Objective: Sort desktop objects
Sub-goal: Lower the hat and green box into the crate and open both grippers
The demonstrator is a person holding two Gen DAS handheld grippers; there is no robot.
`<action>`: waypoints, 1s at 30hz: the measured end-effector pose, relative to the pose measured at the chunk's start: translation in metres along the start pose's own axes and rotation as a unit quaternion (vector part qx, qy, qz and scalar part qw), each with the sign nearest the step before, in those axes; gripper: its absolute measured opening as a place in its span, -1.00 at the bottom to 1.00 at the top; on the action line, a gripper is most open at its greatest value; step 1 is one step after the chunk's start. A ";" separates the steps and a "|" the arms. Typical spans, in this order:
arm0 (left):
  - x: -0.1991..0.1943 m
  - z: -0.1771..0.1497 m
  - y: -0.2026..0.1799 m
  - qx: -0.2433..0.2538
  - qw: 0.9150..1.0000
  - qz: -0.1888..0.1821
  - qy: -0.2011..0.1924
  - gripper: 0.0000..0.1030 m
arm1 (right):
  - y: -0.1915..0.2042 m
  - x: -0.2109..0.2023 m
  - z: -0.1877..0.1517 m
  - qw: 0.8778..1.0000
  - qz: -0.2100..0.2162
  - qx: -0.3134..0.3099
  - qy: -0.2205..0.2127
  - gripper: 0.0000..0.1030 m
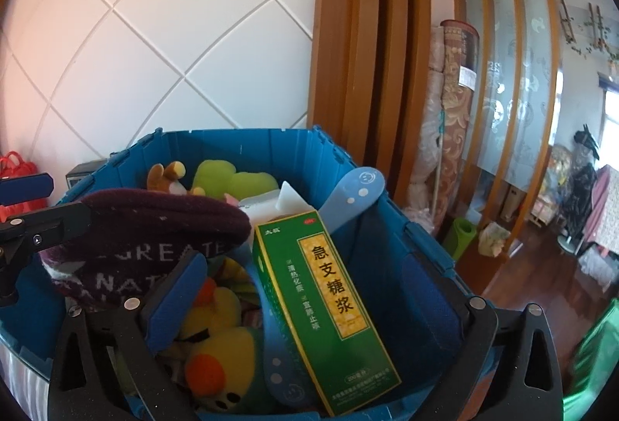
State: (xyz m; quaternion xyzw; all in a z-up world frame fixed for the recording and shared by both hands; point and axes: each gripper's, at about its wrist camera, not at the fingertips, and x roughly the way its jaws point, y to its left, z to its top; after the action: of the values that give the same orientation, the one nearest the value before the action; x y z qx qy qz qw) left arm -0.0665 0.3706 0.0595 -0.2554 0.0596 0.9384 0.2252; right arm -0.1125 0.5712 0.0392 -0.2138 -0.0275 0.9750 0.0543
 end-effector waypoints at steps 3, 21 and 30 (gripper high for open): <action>-0.008 0.000 0.000 -0.002 1.000 -0.007 -0.008 0.53 | 0.001 -0.003 0.000 1.000 -0.002 -0.002 0.001 1.00; -0.031 -0.010 0.030 -0.020 0.999 0.012 -0.023 0.53 | 0.036 -0.028 0.009 0.999 0.012 -0.033 -0.021 1.00; -0.051 -0.020 0.078 -0.053 0.997 0.030 -0.037 0.53 | 0.078 -0.035 0.017 0.997 0.028 -0.059 -0.027 1.00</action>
State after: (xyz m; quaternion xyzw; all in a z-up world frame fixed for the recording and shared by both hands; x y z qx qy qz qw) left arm -0.0536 0.2760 0.0684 -0.2304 0.0093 0.9554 0.1847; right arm -0.0955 0.4895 0.0629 -0.1905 -0.0807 0.9783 0.0137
